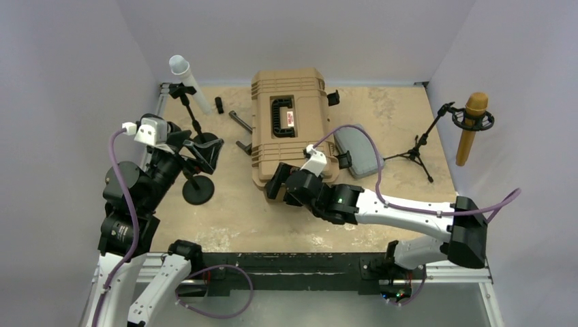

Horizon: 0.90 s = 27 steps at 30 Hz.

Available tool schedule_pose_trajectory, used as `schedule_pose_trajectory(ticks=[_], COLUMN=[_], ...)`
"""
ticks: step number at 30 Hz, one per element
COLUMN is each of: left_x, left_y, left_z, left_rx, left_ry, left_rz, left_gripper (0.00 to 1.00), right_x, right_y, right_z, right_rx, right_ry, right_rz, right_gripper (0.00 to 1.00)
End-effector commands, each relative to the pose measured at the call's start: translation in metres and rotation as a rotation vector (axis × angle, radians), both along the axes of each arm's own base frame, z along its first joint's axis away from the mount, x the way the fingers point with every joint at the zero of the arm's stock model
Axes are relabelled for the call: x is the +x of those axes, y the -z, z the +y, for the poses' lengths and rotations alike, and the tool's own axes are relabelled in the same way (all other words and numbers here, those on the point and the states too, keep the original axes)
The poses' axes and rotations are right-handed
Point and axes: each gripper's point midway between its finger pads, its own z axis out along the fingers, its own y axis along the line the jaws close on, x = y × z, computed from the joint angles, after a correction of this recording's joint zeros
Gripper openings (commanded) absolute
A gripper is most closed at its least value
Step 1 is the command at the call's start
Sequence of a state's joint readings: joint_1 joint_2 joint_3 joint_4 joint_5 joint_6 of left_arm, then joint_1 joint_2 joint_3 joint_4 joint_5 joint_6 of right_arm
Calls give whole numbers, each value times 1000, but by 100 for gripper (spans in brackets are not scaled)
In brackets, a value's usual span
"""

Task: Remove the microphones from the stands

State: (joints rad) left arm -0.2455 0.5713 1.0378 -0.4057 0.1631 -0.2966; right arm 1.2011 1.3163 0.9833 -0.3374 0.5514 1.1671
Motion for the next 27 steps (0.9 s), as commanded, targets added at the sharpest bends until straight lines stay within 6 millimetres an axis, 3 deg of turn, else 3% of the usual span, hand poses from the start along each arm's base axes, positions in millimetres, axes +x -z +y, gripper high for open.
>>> schedule_pose_trajectory(ticks=[1,9,18,22,27], left_x=[1,1,3,4,5], left_y=[-7,-6,-5,-3,-3], left_z=[-5,-4,-5,-6,-3], left_rx=[-18,-17,-15,-15,-18], left_ry=[23,19,21,23,2], left_rz=[-22,-22,-16,-9,-7], left_gripper=[100,100,100,100,100], right_x=[50,99,129,126,84], right_y=[-5,-1,7,-2,-19], right_z=[-3,10,19,22,17], right_rx=[-92,-148,-175,-178,-88], right_ry=[23,-3,-36,-70,-200], right_rz=[-98,-127,-130,-127,-110], right_gripper=[99,99,98,96,96])
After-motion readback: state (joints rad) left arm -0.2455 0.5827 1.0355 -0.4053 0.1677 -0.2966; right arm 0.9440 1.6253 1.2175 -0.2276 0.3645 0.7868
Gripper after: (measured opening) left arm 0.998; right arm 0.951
